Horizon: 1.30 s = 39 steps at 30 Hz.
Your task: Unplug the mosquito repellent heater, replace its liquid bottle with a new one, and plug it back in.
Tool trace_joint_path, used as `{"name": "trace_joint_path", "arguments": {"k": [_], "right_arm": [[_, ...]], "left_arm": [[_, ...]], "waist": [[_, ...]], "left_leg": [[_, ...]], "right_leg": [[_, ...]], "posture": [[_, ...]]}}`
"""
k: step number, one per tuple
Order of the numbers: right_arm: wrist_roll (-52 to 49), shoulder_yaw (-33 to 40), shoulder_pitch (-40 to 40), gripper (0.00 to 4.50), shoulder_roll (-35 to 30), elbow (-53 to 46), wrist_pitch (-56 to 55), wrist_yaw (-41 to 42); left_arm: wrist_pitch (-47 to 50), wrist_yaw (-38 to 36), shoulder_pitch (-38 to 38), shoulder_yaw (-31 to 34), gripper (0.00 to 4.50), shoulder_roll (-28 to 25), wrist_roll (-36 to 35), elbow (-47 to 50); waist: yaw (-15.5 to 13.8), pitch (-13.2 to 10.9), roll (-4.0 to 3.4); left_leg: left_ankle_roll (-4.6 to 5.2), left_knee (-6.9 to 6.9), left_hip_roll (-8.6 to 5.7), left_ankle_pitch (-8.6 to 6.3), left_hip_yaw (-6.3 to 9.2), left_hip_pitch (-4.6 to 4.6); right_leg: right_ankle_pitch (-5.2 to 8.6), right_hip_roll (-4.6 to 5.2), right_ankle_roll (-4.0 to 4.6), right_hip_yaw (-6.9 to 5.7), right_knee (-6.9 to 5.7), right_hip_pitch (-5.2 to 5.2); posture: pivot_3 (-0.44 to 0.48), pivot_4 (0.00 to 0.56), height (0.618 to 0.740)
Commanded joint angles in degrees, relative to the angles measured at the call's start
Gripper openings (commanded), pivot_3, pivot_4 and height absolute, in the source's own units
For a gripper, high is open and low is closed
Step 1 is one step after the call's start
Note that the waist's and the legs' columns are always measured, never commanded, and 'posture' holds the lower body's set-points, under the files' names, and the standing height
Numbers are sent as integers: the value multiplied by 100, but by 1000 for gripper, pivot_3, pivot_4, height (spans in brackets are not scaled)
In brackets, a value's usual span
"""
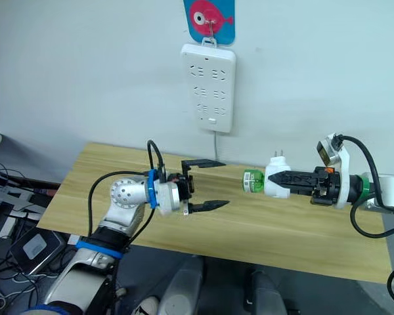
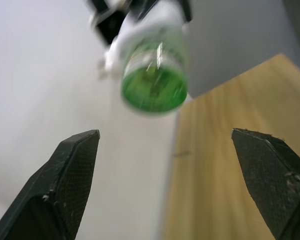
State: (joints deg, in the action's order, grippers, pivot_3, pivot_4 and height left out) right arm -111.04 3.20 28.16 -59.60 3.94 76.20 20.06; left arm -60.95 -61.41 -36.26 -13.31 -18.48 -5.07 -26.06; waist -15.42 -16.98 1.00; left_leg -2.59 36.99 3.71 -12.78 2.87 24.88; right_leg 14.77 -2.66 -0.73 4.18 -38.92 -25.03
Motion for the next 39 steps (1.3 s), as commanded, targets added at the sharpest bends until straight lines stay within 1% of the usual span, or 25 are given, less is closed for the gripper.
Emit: {"name": "trace_joint_path", "arguments": {"k": [1, 4, 8, 13, 17, 18, 19, 20, 24, 25, 28, 30, 31, 32, 33, 34, 35, 37, 39], "right_arm": [[-196, 94, 137, 3035, 68, -154, 62, 16], [-196, 87, 183, 3035, 142, -190, 107, 7], [-196, 81, 170, 3035, 194, -273, 136, 21], [-196, 76, 151, 3035, 258, -356, 104, 7], [-196, 64, 115, 3035, 258, -408, 119, 20], [-196, 60, 112, 3035, 260, -414, 121, 23], [-196, 58, 109, 3035, 261, -419, 121, 27], [-196, 57, 107, 3035, 263, -424, 116, 25], [-196, 62, 83, 3035, 273, -453, 103, 26], [-196, 65, 65, 3035, 273, -468, 99, 27], [-196, 62, 37, 3035, 273, -498, 85, 23], [-196, 67, 20, 3035, 263, -519, 79, 28], [-196, 70, 12, 3035, 248, -530, 80, 33], [-196, 74, -1, 3035, 222, -548, 84, 37], [-196, 77, -20, 3035, 180, -579, 88, 38], [-196, 90, -50, 3035, 111, -640, 92, 34], [-196, 98, -73, 3035, 61, -684, 91, 33], [-196, 137, -114, 3035, -45, -717, 99, 84], [-196, 160, -160, 3035, -155, -770, 105, 137]], "left_arm": [[-1007, 556, -252, 97, 4456, 152, 437, -450], [-1424, 1012, -604, 135, 4456, 255, 912, -926], [-1729, 1471, -782, 6, 4456, 254, 1267, -1202], [-1854, 1922, -854, -107, 4456, 222, 1566, -1345], [-1968, 2216, -907, -238, 4456, 150, 1640, -1357], [-2009, 2267, -921, -287, 4077, 124, 1665, -1364], [-2040, 2329, -931, -322, 3927, 101, 1690, -1371], [-2063, 2374, -939, -370, 3650, 72, 1694, -1386], [-2135, 2565, -963, -541, 2385, -36, 1697, -1389], [-2151, 2608, -966, -586, 2231, -57, 1689, -1370], [-2108, 2680, -968, -790, 2234, -124, 1528, -1299], [-1791, 2535, -924, -1133, 2234, -191, 1006, -1185], [-1412, 2263, -843, -1381, 2234, -246, 495, -989], [-720, 1776, -688, -1606, 2234, -305, -231, -625], [188, 1338, -510, -1697, 2234, -346, -971, -161], [1386, 963, -347, -1718, 2234, -439, -1793, 454], [2224, 737, -239, -1675, 2234, -508, -2302, 896], [4589, 657, -102, -1538, 2234, -855, -3592, 1916], [7072, 685, -130, -1283, 2234, -1298, -5209, 2613]], "waist": [[-34, 0, 0], [-77, 0, 0], [-131, 0, 0], [-173, 0, 0], [-175, 0, 0], [-176, 0, 0], [-176, 0, 0], [-175, 0, 0], [-174, 0, 0], [-174, 0, 0], [-174, 1, 0], [-174, 1, 0], [-173, 1, 0], [-170, 1, -1], [-160, 2, -2], [-152, 2, -2], [-143, 2, -2], [-112, 1, 0], [-65, 2, -2]], "left_leg": [[0, 0, 0, 0, 1, -1], [0, -1, 0, 0, 4, 0], [0, 1, -1, 0, 3, 0], [0, 1, -1, 0, 6, -1], [0, 3, -1, 0, 6, -1], [0, 3, -1, 0, 6, -1], [0, 3, -1, 0, 7, -1], [0, 3, -1, 0, 7, -1], [0, 3, -1, 0, 6, -3], [0, 3, 0, 0, 6, -3], [0, 3, 0, 0, 7, -3], [0, 3, 0, 0, 6, -3], [0, 4, 0, 1, 7, -3], [0, 5, 0, 1, 7, -3], [-1, 5, 0, 1, 7, -3], [-1, 5, 0, 1, 6, -4], [-1, 6, 0, 1, 6, -4], [-2, 8, 3, 1, 11, -4], [-1, 10, 9, 2, 30, -4]], "right_leg": [[0, 0, 0, -2, -3, 0], [-1, -1, -1, -6, -6, 0], [-5, -1, -6, -4, -6, 1], [-6, -1, -4, -9, -8, 1], [-10, -1, -5, -9, -9, 2], [-10, -1, -5, -9, -9, 2], [-11, -1, -5, -10, -10, 2], [-11, -1, -5, -10, -10, 2], [-12, -1, -5, -9, -10, 2], [-12, -1, -4, -9, -10, 2], [-13, -1, -4, -11, -11, 3], [-15, -1, -2, -11, -11, 3], [-15, -1, -2, -10, -12, 3], [-16, -1, -2, -11, -12, 3], [-16, -1, -2, -10, -13, 4], [-16, -1, -2, -9, -14, 5], [-16, -1, -2, -9, -14, 4], [-16, -2, -2, -14, -16, 5], [-16, -10, -2, -25, -21, 5]], "posture": [[319, 291, 740], [317, 289, 740], [313, 286, 740], [308, 282, 740], [307, 279, 740], [309, 279, 740], [309, 279, 740], [309, 279, 740], [310, 274, 740], [311, 272, 740], [310, 271, 740], [312, 268, 740], [312, 267, 740], [314, 267, 740], [313, 266, 740], [312, 265, 740], [312, 265, 740], [313, 265, 740], [318, 265, 740]]}}
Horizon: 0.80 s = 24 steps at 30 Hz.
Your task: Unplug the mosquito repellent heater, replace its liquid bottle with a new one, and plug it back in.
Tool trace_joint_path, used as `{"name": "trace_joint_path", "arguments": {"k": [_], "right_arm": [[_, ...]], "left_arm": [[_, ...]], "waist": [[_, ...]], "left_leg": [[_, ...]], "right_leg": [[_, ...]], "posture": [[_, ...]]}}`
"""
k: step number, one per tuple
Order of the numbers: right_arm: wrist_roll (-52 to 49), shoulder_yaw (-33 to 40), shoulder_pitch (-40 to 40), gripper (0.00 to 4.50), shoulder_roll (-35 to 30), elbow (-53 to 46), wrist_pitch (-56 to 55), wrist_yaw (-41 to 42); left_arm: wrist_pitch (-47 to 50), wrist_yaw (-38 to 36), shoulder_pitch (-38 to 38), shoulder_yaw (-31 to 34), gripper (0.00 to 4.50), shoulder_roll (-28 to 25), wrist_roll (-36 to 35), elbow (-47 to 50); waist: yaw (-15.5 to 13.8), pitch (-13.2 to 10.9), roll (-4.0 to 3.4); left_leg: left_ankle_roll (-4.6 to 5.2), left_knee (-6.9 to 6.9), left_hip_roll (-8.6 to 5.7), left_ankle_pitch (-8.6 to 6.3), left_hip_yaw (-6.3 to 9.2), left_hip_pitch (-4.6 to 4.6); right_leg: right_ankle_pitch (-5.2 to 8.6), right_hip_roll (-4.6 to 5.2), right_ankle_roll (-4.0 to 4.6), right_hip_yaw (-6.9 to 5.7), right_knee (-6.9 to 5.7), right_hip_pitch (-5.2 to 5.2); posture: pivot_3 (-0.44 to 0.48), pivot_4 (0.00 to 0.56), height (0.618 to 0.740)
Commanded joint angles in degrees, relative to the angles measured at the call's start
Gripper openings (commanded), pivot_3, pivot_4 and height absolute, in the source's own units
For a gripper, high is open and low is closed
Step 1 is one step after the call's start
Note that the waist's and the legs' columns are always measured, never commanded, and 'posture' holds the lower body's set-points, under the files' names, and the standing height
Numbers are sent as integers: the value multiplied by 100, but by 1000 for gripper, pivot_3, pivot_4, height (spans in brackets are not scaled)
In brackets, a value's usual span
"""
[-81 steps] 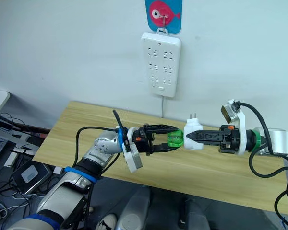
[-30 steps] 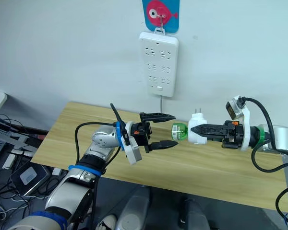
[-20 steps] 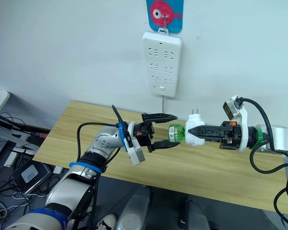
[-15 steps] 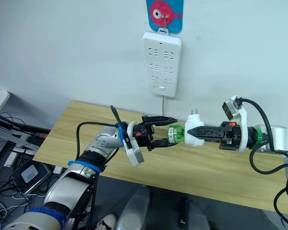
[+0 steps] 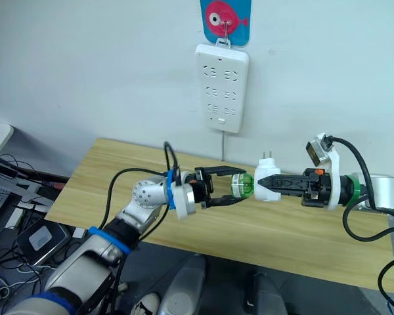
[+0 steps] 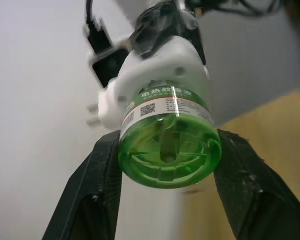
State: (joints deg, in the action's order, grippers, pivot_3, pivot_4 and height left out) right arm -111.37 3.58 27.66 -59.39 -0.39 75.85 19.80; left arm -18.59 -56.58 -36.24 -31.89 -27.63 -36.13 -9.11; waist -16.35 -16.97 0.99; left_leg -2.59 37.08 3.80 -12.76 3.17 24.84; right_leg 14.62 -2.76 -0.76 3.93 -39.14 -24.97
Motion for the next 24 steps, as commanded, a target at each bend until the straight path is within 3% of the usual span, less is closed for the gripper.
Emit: {"name": "trace_joint_path", "arguments": {"k": [1, 5, 8, 13, 24], "right_arm": [[-163, 120, -137, 3035, -227, -381, 145, 193], [-163, 76, -193, 3035, -304, -463, 107, 302], [-163, 10, -144, 3035, -303, -478, 59, 297], [-163, -22, -95, 3035, -381, -447, 33, 352], [-163, -41, -152, 3035, -461, -453, 12, 428]], "left_arm": [[3928, 192, -202, 736, 2234, -573, -2899, 1016], [6976, 532, -574, 1355, 2234, -759, -5060, 296], [8200, 414, -645, 1504, 2234, -749, -5314, -253], [9085, 492, -528, 1920, 2234, -594, -5416, -341], [9507, 730, -278, 2525, 2234, -314, -4979, -147]], "waist": [[61, 1, -2], [218, 1, -1], [362, 0, 0], [533, 0, 0], [568, 0, 0]], "left_leg": [[3, -1, 1, 2, 7, -1], [7, 1, -1, 4, 21, -3], [8, 5, -4, 4, 22, -3], [8, -1, -2, 4, 21, -2], [7, -3, -3, 5, 17, -3]], "right_leg": [[1, -2, -1, -4, 0, 2], [19, -3, -32, -17, 3, 12], [20, -3, -34, -15, 8, 15], [19, -2, -31, -14, 8, 11], [15, 0, -23, -8, 9, 11]], "posture": [[318, 265, 740], [323, 268, 740], [324, 273, 740], [310, 285, 740], [319, 293, 740]]}}
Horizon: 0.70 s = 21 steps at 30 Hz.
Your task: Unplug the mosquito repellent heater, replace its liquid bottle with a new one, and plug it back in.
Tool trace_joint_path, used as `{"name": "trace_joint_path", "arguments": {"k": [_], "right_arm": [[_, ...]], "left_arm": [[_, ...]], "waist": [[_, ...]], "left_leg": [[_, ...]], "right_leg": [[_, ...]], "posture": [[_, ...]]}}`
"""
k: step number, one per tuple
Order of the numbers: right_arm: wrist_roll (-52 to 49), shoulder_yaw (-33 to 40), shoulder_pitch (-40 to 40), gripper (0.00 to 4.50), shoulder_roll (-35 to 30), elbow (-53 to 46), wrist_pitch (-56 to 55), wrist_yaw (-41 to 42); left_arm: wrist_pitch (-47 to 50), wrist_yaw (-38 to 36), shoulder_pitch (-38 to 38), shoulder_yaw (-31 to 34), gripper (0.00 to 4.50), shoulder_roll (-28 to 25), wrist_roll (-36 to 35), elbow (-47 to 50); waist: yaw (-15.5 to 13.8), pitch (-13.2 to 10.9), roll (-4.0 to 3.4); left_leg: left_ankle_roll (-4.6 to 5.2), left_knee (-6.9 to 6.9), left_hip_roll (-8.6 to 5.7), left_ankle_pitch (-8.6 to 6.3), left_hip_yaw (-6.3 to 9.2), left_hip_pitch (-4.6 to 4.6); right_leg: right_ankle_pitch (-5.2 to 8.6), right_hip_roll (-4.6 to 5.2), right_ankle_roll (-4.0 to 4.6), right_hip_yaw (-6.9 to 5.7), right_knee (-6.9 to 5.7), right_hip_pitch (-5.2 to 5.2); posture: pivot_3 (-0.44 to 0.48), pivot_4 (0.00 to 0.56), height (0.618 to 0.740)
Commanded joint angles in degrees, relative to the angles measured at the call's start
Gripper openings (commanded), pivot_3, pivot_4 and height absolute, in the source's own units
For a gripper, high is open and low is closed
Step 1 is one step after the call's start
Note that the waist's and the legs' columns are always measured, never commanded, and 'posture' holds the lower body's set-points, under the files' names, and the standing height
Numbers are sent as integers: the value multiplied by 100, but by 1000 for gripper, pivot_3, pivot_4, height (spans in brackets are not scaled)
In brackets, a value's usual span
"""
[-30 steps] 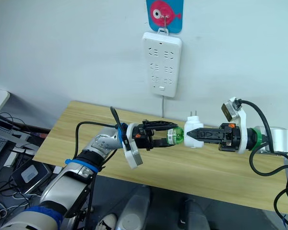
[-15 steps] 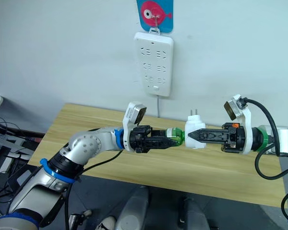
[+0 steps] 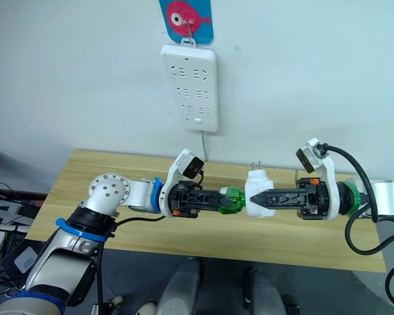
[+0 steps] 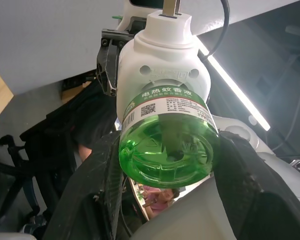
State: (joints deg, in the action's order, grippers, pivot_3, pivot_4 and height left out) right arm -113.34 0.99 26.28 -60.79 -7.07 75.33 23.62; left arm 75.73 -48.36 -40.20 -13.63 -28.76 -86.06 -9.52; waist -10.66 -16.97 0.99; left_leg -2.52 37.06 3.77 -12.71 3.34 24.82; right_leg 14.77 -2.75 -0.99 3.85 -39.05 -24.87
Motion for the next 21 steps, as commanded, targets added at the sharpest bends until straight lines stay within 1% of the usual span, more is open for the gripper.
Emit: {"name": "trace_joint_path", "arguments": {"k": [1, 8, 10, 11, 14, 15, 16, 19, 20, 21], "right_arm": [[34, 199, 3, 3035, -313, 224, 65, 46], [34, 70, 152, 3035, -207, 265, 36, 21], [34, 59, 171, 3035, -192, 272, 37, 33], [34, 59, 188, 3035, -175, 293, 35, 40], [34, 53, 218, 3035, -149, 387, 24, 6], [34, 68, 202, 3035, -149, 450, 20, -9], [34, 92, 180, 3035, -152, 533, 14, -25], [34, 185, 167, 3035, -150, 763, -5, -68], [34, 221, 178, 3035, -145, 834, -2, -78], [34, 257, 185, 3035, -142, 900, 6, -92]], "left_arm": [[93, -80, 121, 741, 2234, -170, 48, -96], [-133, -18, 256, 986, 2234, 96, 514, 159], [-56, -1, 255, 1084, 2947, 150, 494, 123], [-34, 34, 241, 1146, 3130, 182, 490, 93], [66, 119, 221, 1378, 4167, 274, 483, 17], [116, 114, 262, 1436, 4375, 267, 498, 58], [174, 110, 328, 1496, 4444, 235, 506, 117], [189, -51, 615, 1585, 4444, -8, 698, 440], [-18, -259, 736, 1507, 4444, -176, 979, 673], [-496, -611, 889, 1331, 4444, -373, 1457, 1022]], "waist": [[-1, 0, 0], [-9, 0, 0], [-14, -1, 1], [-10, -1, 1], [-7, -1, 1], [-7, -1, 1], [-7, -1, 1], [-8, -1, 1], [-5, -1, 1], [-3, -2, 2]], "left_leg": [[0, 0, 0, 0, -1, 0], [0, -2, -2, 0, -6, 0], [0, -2, -2, 0, -7, 1], [0, -3, -2, 0, -7, 1], [0, -4, -1, 0, -9, 1], [0, -4, -1, 0, -9, 1], [0, -4, -2, 0, -12, 1], [0, -4, -3, 0, -19, 3], [0, -5, -4, 0, -22, 3], [-1, -6, -3, 0, -23, 3]], "right_leg": [[2, 0, -4, 1, 0, 0], [5, 3, -8, 7, 2, -1], [0, 3, 1, 7, 4, -2], [0, 3, 0, 7, 4, -3], [4, 3, -7, 8, 2, -8], [5, 3, -9, 8, 2, -8], [5, 3, -9, 10, 3, -8], [4, 7, -8, 16, 6, -7], [-1, 7, 1, 17, 6, -8], [-3, 7, 5, 18, 6, -13]], "posture": [[319, 293, 740], [323, 295, 740], [327, 299, 740], [327, 299, 740], [324, 299, 740], [324, 299, 740], [321, 299, 740], [317, 299, 740], [313, 300, 740], [313, 300, 740]]}}
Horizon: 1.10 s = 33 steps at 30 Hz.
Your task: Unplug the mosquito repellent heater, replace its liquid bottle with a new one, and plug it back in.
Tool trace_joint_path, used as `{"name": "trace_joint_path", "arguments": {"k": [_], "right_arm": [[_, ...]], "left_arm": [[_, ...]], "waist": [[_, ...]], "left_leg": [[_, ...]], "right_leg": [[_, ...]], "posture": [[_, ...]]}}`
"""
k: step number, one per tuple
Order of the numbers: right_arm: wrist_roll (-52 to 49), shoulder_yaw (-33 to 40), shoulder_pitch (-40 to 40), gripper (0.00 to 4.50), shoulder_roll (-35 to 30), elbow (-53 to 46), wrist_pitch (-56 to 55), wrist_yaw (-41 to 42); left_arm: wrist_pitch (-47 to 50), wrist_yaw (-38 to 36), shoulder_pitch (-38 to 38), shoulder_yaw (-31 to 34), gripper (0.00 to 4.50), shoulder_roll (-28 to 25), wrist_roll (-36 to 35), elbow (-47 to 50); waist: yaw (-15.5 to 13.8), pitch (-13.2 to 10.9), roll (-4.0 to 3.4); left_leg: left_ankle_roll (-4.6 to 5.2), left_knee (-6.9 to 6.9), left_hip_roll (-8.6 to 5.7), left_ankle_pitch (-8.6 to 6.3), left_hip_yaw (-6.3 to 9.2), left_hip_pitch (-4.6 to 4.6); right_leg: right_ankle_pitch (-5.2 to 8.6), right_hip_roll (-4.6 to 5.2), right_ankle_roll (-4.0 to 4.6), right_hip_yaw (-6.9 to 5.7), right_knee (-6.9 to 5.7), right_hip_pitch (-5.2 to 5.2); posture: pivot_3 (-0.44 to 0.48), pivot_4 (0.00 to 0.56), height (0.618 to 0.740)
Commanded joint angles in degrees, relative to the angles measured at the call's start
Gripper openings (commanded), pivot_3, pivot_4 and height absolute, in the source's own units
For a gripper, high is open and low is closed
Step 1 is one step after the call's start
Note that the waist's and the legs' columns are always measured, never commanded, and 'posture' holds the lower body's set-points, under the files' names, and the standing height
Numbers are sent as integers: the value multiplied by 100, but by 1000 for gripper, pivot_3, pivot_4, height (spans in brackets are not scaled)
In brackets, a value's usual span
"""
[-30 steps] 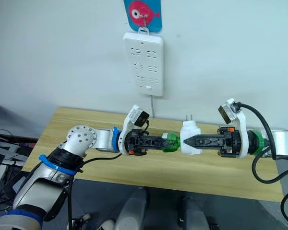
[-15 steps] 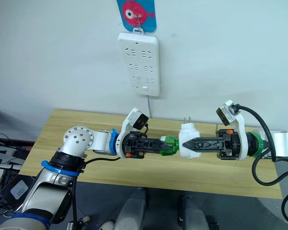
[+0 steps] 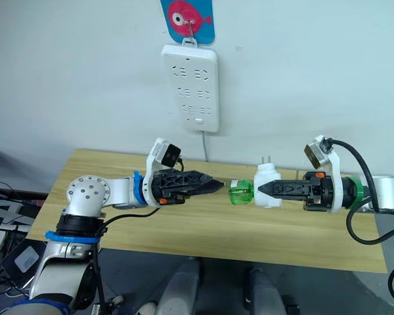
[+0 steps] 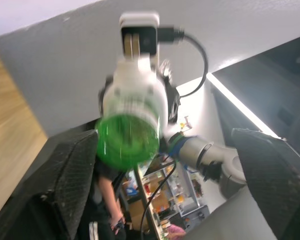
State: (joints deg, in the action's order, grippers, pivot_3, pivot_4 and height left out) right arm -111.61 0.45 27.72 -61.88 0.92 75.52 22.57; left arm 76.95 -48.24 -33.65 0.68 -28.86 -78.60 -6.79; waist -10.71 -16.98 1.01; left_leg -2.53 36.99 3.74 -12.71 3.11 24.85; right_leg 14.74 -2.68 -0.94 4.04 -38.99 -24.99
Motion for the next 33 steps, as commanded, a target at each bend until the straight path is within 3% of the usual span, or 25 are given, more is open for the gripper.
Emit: {"name": "trace_joint_path", "arguments": {"k": [1, 4, 9, 12, 14, 21, 33], "right_arm": [[-139, 346, 36, 3035, -39, 164, -6, -5], [-139, 407, 18, 3035, -42, 240, 28, -29], [-139, 381, 44, 3035, 77, 270, 35, -105], [-139, 358, 106, 3035, 112, 296, 84, -118], [-139, 343, 146, 3035, 126, 304, 108, -125], [-139, 283, 186, 3035, 232, 178, 173, -132], [-139, 148, 233, 3035, 530, -17, 114, -292]], "left_arm": [[-1453, -1047, 422, -401, 4444, -585, 1464, 1172], [-3942, -1942, 808, -1013, 4444, -746, 3313, 1786], [-9529, -1442, 731, -1250, 4444, 451, 6282, 606], [-11808, -1339, 487, -1308, 4444, 687, 7146, -326], [-12741, -1180, 312, -1336, 4444, 766, 7454, -808], [-14510, -409, -398, -1329, 4444, 1003, 8061, -1945], [-15364, 433, -962, -1786, 4444, 1017, 8608, -2769]], "waist": [[5, -1, 0], [-29, -3, -7], [-248, -4, -8], [-377, -4, -8], [-409, -4, -9], [-599, -4, -9], [-673, -4, -8]], "left_leg": [[0, -3, 0, 0, -1, 0], [-1, -12, 1, 1, -5, -2], [-2, -4, -2, 1, -23, 1], [-2, -2, -3, 1, -31, 4], [-1, -4, -3, 0, -34, 4], [0, -3, -3, 0, -30, 6], [0, 1, -4, 0, -23, 5]], "right_leg": [[0, 0, 1, 0, 0, -2], [-6, -2, 17, 3, 0, -7], [-5, 5, 22, 13, 14, -4], [-7, 5, 22, 22, 13, -8], [-7, 5, 22, 25, 11, -10], [-10, 3, 19, 17, 4, -12], [-17, 1, 14, 11, -1, -8]], "posture": [[313, 300, 740], [316, 300, 740], [333, 300, 740], [336, 299, 740], [336, 297, 740], [334, 289, 740], [334, 284, 740]]}}
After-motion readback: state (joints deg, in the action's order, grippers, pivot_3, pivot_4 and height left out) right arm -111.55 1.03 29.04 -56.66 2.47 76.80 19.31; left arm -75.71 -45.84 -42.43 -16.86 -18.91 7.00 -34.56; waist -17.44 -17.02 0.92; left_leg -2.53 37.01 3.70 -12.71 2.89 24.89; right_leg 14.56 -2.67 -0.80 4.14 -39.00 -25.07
